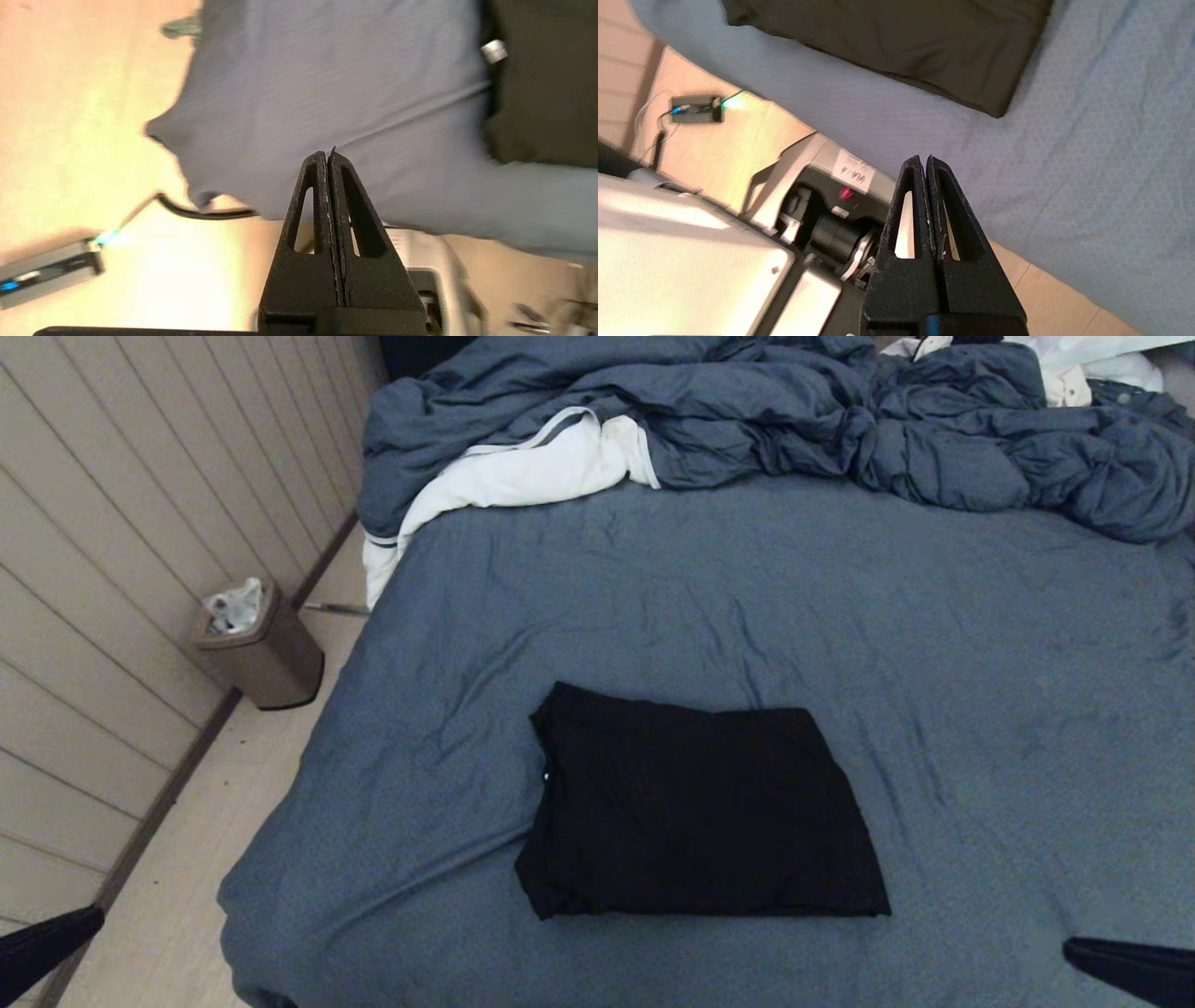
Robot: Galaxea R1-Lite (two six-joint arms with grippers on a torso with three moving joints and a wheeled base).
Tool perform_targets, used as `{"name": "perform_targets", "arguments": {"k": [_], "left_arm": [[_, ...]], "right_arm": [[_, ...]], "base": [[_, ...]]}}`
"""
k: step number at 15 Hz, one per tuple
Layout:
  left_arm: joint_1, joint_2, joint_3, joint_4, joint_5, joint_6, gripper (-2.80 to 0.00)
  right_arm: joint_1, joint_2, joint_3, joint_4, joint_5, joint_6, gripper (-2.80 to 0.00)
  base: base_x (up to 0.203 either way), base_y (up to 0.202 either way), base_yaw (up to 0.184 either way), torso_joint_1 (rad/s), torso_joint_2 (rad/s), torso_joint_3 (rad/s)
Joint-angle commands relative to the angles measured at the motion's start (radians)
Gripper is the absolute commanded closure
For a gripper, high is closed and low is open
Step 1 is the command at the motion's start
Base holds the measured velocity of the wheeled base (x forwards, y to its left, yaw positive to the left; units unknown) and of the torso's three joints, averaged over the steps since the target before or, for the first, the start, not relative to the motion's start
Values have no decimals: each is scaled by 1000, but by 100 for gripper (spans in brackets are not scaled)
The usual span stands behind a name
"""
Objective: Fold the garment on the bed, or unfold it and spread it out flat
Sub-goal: Unford the black T-shirt
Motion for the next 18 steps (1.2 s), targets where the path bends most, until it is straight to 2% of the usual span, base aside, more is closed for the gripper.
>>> {"name": "perform_targets", "arguments": {"k": [1, 4, 6, 9, 11, 14, 15, 17, 18], "left_arm": [[2, -94, 55, -10, 17, -4, 0], [5, -207, 136, -13, 66, -7, 0], [5, -310, 199, -9, 76, -4, 0], [13, -405, 288, -10, 123, 2, 0], [32, -406, 319, -32, 173, 8, 0], [139, -408, 324, -83, 184, 72, 0], [149, -409, 331, -90, 183, 80, 0], [153, -411, 320, -95, 195, 82, 0], [182, -421, 303, -88, 195, 97, 0]], "right_arm": [[-6, -36, 139, -197, -29, 1, 0], [-9, -137, 315, -427, -146, 45, 0], [-7, -241, 397, -501, -167, 99, 0], [-8, -393, 513, -532, -177, 118, 0], [-12, -484, 581, -532, -196, 114, 0], [-17, -520, 609, -542, -355, 53, 0], [-17, -520, 610, -552, -381, 48, 0], [-17, -520, 610, -542, -385, 23, 0], [-17, -519, 610, -526, -385, -8, 0]], "base": [[0, 0, 0, 0, 0, 0], [0, 0, 0, 0, 0, 0], [0, 0, 0, 0, 0, 0], [0, 0, 0, 0, 0, 0], [0, 0, 0, 0, 0, 0], [0, 0, 0, 0, 0, 0], [0, 0, 0, 0, 0, 0], [0, 0, 0, 0, 0, 0], [0, 0, 0, 0, 0, 0]]}}
